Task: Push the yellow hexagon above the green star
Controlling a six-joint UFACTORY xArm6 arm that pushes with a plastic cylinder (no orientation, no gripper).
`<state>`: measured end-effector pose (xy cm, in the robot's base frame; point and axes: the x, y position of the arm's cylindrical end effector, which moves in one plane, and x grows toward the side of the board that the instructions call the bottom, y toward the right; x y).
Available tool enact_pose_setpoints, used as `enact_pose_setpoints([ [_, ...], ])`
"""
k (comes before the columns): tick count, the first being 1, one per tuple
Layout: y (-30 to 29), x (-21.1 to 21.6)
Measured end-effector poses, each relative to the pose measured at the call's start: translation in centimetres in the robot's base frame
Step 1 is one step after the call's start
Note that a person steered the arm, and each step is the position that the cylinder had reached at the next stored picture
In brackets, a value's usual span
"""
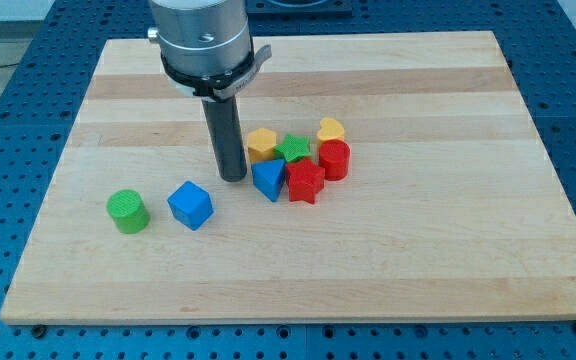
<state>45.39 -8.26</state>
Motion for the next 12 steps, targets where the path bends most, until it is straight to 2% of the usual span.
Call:
enact_pose_setpoints([
  [4, 0.0, -3.9],
  [6, 0.0, 0.5],
  [7, 0.0, 0.3],
  [12, 0.9, -4.0],
])
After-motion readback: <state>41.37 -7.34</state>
